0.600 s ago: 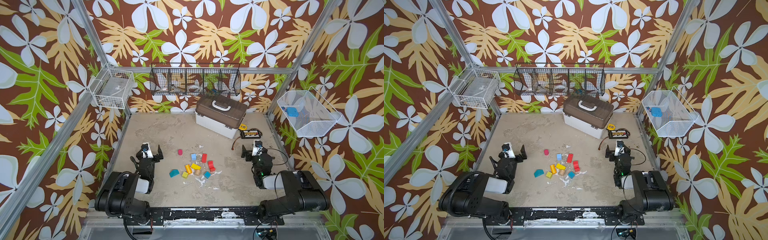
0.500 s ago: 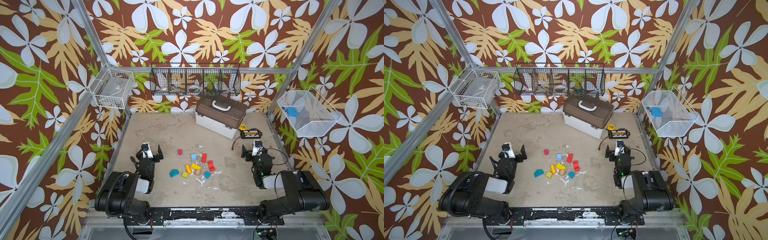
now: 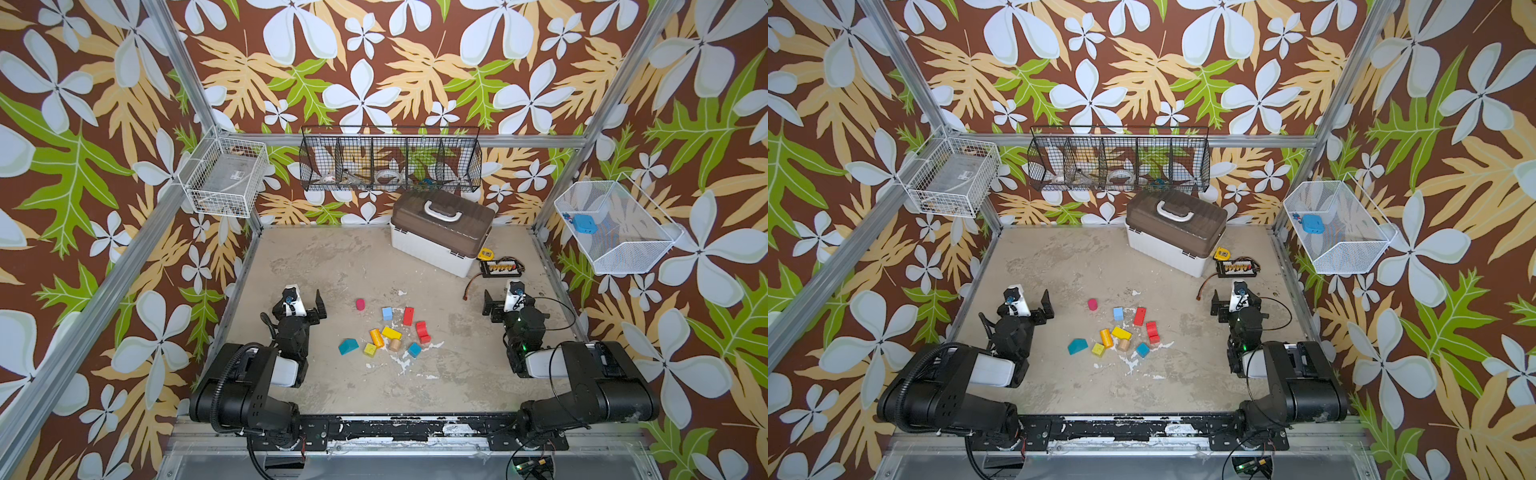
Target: Build the wood block tower
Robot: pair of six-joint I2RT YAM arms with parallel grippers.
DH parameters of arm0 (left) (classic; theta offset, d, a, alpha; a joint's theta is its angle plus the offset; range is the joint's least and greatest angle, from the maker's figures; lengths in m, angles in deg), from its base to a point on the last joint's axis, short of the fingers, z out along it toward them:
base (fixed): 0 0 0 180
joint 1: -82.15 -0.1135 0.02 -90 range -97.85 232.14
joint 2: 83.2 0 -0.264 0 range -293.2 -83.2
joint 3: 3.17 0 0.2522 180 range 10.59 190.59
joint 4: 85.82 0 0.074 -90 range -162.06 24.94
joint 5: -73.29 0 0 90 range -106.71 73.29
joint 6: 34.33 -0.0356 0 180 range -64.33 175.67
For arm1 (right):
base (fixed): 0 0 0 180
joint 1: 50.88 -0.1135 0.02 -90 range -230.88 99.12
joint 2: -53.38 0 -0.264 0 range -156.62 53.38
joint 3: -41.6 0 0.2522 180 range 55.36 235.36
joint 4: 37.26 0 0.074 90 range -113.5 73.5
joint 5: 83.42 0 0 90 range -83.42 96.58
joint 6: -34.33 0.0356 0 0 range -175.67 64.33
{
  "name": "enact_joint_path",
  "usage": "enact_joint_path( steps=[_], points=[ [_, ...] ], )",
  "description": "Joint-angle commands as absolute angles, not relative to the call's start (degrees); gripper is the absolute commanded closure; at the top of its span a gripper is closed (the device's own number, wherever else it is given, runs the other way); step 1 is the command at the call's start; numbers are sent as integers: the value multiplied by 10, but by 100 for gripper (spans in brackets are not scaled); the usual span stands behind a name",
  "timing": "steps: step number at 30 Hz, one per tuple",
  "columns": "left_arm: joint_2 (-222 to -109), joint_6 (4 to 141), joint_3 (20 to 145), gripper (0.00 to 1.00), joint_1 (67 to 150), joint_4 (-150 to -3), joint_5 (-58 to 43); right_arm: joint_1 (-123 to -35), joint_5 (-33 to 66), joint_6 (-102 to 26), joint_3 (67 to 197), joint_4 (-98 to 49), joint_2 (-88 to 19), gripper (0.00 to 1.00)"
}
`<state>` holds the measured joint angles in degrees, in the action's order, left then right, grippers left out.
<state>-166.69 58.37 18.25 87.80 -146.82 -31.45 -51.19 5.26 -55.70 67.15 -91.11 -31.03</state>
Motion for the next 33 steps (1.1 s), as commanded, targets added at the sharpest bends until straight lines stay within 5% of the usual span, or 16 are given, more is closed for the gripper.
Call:
enact_joint_path(
  steps=[1,17,23,33],
  points=[
    [-1668,578,186,0,879,-1485,-312,-512,57,-558,673,-919,-309,0],
    [-1648,556,172,0,879,-1496,-253,-530,32,-571,667,-904,-271,0],
    [-1418,604,198,0,895,-1207,-271,-562,-58,-509,656,-761,-100,0],
    [-1143,769,120,0,898,-1104,-240,-561,-16,-363,679,-607,33,0]
  ],
)
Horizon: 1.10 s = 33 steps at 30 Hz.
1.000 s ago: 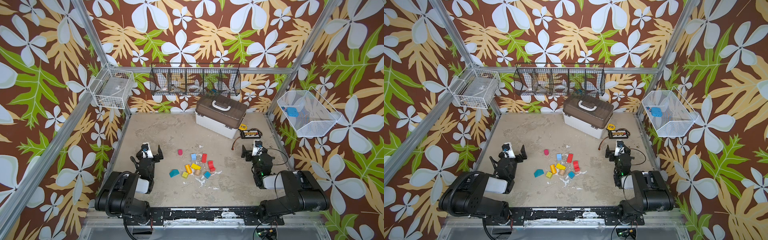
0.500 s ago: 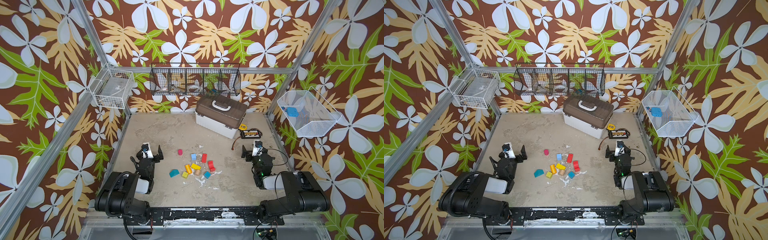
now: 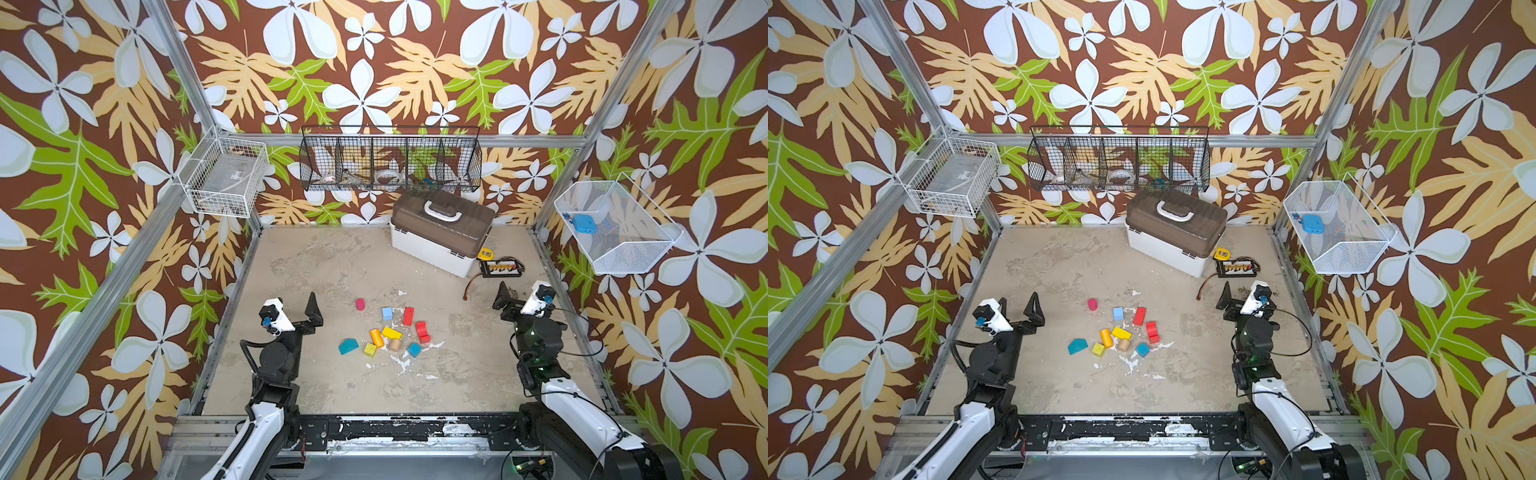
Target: Build the wood block tower
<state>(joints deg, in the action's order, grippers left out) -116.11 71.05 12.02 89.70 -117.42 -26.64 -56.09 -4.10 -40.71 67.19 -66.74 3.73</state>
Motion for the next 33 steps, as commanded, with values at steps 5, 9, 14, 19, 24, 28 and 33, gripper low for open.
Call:
enact_joint_path(
  steps=[5,9,14,19,24,28,33],
  points=[
    [-1173,816,112,0,898,-1112,-313,-559,-195,-251,717,-513,-33,0],
    [-1173,878,116,0,897,-1062,-413,-558,-135,-285,723,-548,-55,0],
    [-1181,875,109,0,898,-1087,-397,-558,-206,-230,747,-500,-64,0],
    [-1220,875,125,0,898,-1091,-390,-558,-189,-193,768,-430,-60,0],
    [-1275,859,147,0,898,-1106,-348,-584,-93,-204,788,-395,-78,0],
    [-1311,859,167,0,897,-1099,-344,-673,-56,-157,780,-381,-82,0],
    [-1325,857,173,0,897,-1099,-337,-827,-128,-102,813,-299,-123,8]
  ],
)
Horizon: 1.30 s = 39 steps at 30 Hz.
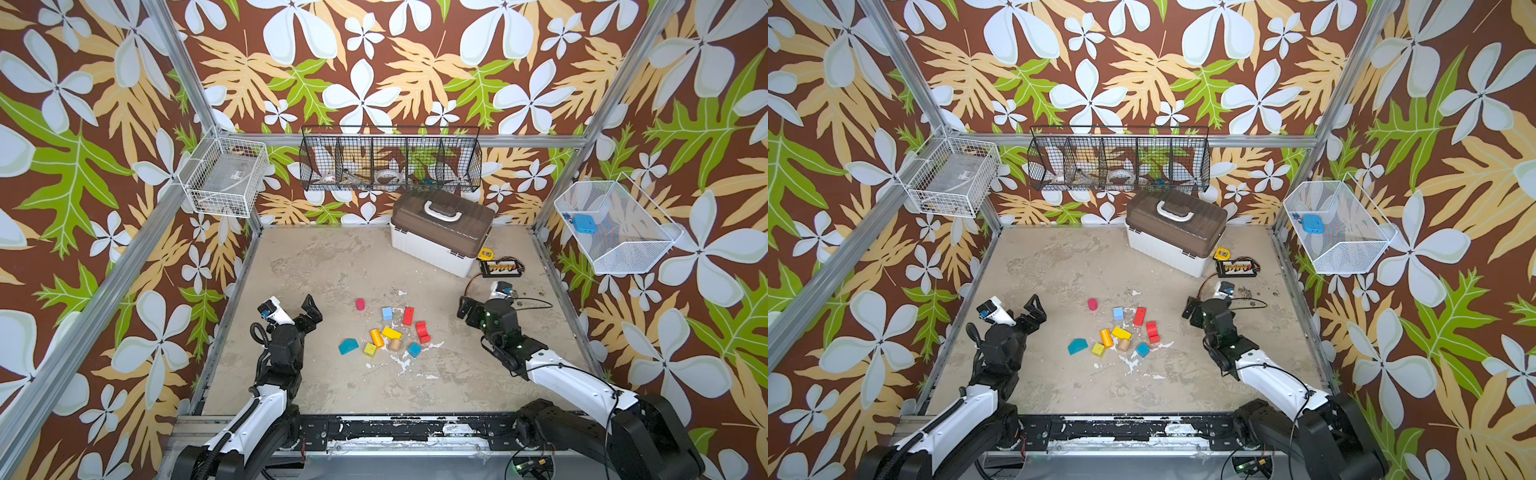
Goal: Build the wood block tower
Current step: 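Reach the right gripper over the scattered blocks toward the teal cube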
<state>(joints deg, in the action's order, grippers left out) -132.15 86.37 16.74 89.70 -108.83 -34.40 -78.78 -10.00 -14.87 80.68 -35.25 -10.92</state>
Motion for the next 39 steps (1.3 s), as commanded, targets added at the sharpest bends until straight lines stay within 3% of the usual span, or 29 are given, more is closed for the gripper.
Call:
enact_joint_path(
  steps=[1,4,10,19,23,30,39],
  points=[
    [-1325,857,172,0,898,-1099,-336,-846,-119,-90,811,-301,-133,12],
    [-1323,855,171,0,897,-1101,-333,-902,-104,-62,809,-312,-159,20],
    [-1323,854,171,0,898,-1102,-327,-1000,-159,-39,843,-267,-180,23],
    [-1325,855,172,0,898,-1102,-330,-1083,-161,-23,886,-241,-214,31],
    [-1328,855,172,0,898,-1103,-330,-1099,-155,-4,895,-235,-245,38],
    [-1331,855,174,0,898,-1102,-329,-1109,-128,11,911,-250,-300,39],
    [-1332,856,175,0,898,-1102,-330,-1134,-162,13,1003,-169,-405,44]
  ],
)
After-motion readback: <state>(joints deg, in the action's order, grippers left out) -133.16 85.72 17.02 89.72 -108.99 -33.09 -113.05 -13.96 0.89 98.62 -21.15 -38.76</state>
